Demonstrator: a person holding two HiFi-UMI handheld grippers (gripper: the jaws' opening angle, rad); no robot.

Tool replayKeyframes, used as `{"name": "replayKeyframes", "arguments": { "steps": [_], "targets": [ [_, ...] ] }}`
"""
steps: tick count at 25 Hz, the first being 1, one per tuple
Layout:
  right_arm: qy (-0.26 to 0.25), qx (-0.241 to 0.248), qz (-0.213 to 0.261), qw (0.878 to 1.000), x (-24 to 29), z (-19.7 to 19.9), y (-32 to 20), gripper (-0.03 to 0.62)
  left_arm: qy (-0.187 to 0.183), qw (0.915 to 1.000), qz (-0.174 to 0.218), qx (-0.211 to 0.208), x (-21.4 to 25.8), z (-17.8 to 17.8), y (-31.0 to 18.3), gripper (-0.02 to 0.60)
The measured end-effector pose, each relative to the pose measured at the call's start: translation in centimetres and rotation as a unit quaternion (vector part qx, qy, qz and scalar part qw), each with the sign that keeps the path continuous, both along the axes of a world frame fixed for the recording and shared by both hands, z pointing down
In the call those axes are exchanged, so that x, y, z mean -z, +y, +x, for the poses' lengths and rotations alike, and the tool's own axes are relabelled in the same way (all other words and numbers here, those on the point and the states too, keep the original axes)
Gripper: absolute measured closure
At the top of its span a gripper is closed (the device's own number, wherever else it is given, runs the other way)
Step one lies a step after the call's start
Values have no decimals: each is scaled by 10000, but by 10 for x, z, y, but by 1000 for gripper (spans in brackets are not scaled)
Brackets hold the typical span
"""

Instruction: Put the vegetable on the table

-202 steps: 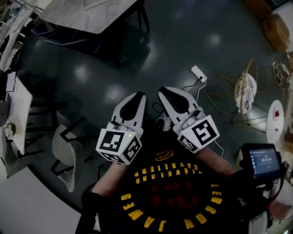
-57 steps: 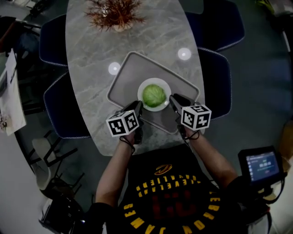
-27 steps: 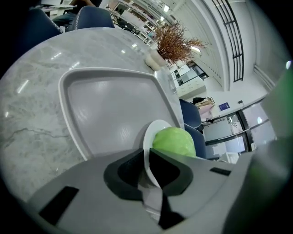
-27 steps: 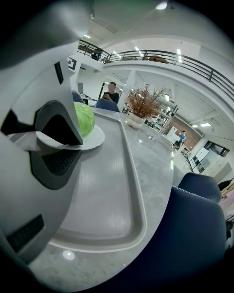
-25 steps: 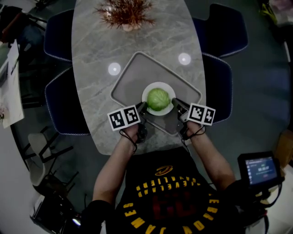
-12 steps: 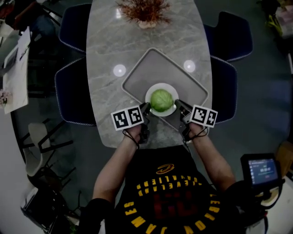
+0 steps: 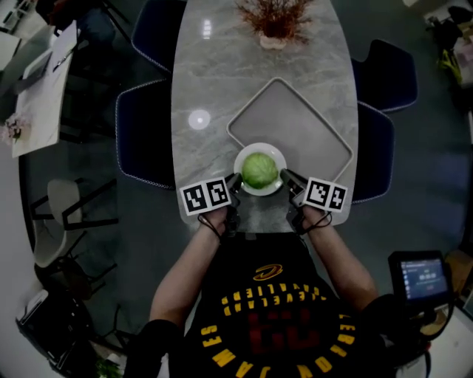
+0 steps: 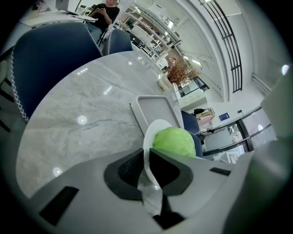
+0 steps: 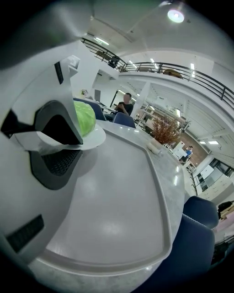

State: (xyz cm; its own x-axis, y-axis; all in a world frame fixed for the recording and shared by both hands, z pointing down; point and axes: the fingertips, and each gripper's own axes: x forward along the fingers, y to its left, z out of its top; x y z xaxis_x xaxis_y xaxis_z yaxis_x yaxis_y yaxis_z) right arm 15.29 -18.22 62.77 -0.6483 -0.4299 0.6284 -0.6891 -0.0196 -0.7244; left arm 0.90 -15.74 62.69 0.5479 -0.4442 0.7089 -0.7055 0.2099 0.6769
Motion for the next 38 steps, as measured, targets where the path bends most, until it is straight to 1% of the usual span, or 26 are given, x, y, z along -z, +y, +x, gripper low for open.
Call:
{"name": "replayKeyframes", "arguments": {
  "steps": [4, 10, 15, 20, 25, 32, 38],
  "targets": [
    [0, 171, -4, 9999, 2, -29, 12, 553, -23, 9999, -23, 149, 1, -28, 17, 540],
    [146, 506, 15, 9986, -9, -84, 55, 553, -137, 9995, -41, 277, -14, -81, 66, 540],
    [49, 758, 223, 9969, -25, -122, 71, 553, -183, 9989, -164, 401, -33, -116, 88, 540],
    [77, 860, 186, 9961, -41, -149, 86, 553, -286, 9986, -200, 409, -45, -144, 102, 540],
    [167, 862, 131, 9961, -52, -160, 87, 553, -290, 9988, -189, 359, -56, -155, 105, 540],
    [286, 936, 45, 9952, -67, -163, 95, 553, -323, 9988, -309, 206, -69, -158, 112, 540],
    [107, 821, -10, 9966, -73, -161, 94, 553, -263, 9993, -242, 131, -71, -156, 109, 540]
  ]
}}
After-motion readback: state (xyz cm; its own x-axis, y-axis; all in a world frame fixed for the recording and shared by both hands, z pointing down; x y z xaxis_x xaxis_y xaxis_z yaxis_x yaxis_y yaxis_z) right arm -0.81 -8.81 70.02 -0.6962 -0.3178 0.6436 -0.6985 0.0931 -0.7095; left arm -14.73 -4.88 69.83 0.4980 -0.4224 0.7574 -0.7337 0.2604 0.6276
